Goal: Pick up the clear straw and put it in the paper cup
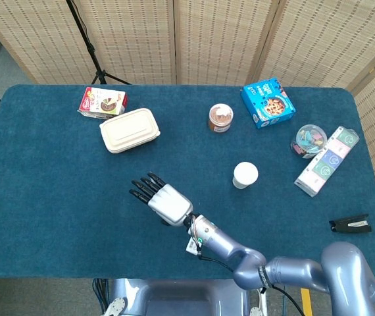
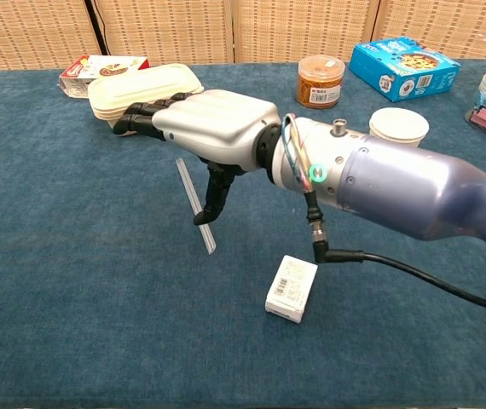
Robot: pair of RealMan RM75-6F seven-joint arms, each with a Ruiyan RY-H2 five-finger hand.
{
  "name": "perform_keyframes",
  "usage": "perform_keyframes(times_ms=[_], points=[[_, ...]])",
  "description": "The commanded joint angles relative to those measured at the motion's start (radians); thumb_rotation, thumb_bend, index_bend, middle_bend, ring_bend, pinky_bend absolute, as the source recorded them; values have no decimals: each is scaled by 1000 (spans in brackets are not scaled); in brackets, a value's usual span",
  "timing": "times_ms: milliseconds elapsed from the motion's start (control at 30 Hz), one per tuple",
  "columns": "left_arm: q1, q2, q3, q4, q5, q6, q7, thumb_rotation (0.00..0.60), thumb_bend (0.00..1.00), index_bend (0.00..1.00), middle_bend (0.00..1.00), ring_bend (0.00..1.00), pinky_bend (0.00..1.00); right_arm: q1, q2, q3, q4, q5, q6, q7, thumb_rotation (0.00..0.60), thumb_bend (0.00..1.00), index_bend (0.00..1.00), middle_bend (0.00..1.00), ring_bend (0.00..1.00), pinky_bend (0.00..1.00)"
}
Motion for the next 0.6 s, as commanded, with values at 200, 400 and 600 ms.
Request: perform_keyframes(times_ms=[200,400,600], points=[[0,-2,0,-3,0,1,8,600,0,0,0,0,0,37,-59,23,43,48,-2,-61,600,0,0,0,0,0],[0,-3,2,-2,7,3,8,600,0,0,0,0,0,55,-117,20,120,78,-2,-97,600,0,0,0,0,0],[-2,-3,0,-3,0,-3,8,600,0,0,0,0,0,64,-147,16,155,95,-4,-106,600,0,0,0,0,0]])
